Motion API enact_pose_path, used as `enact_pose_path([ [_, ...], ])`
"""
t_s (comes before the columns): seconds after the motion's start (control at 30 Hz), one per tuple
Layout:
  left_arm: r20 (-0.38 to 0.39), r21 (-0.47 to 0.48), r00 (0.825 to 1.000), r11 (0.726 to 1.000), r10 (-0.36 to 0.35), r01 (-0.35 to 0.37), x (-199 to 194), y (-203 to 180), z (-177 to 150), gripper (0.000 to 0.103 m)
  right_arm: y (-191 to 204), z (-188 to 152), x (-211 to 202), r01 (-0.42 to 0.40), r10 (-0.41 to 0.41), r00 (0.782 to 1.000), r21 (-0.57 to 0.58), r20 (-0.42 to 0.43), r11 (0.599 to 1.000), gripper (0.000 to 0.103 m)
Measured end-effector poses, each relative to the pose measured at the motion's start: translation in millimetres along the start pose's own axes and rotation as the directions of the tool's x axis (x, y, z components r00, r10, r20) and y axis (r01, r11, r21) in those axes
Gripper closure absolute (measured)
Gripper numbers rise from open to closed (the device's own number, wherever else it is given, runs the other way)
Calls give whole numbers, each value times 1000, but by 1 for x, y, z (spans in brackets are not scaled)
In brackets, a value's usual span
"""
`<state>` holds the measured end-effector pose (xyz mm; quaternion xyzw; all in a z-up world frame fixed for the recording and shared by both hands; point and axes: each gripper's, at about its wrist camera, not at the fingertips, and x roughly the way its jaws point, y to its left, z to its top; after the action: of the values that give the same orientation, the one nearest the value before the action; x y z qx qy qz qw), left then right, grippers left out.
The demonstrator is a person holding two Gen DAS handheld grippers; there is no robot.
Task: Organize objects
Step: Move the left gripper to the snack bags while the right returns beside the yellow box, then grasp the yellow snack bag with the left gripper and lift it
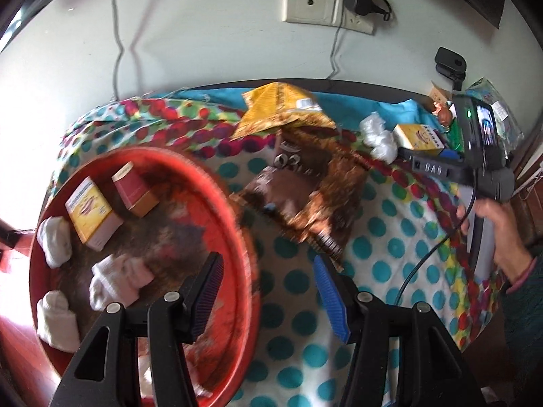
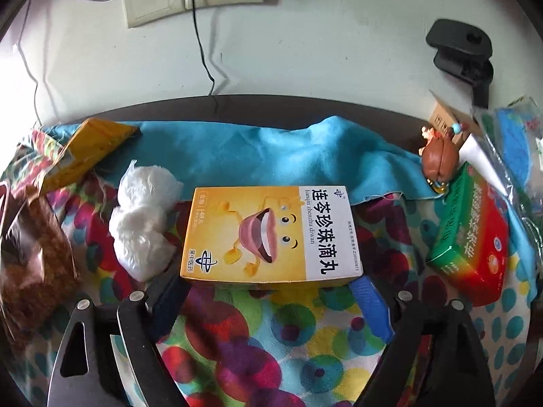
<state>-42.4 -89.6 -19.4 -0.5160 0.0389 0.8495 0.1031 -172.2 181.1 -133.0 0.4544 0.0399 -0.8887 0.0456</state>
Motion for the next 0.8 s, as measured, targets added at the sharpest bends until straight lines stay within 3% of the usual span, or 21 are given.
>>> enact_pose_path([
  [0.27,-2,16,998,998,-60,60,22,-20,42,46,-9,-8,-5,-9,9,1000,7,13,1000,16],
  [0.4,32,162,999,987,12,-17,31,-43,64,46,-11,-8,-9,-7,7,1000,6,13,1000,16],
  [0.6,71,320,980,927,185,-198,61,-78,90,46,-12,-9,-10,-8,8,1000,7,12,1000,15],
  [0.8,56,378,969,894,240,-243,89,-97,110,46,-11,-11,-12,-10,10,1000,8,12,1000,14],
])
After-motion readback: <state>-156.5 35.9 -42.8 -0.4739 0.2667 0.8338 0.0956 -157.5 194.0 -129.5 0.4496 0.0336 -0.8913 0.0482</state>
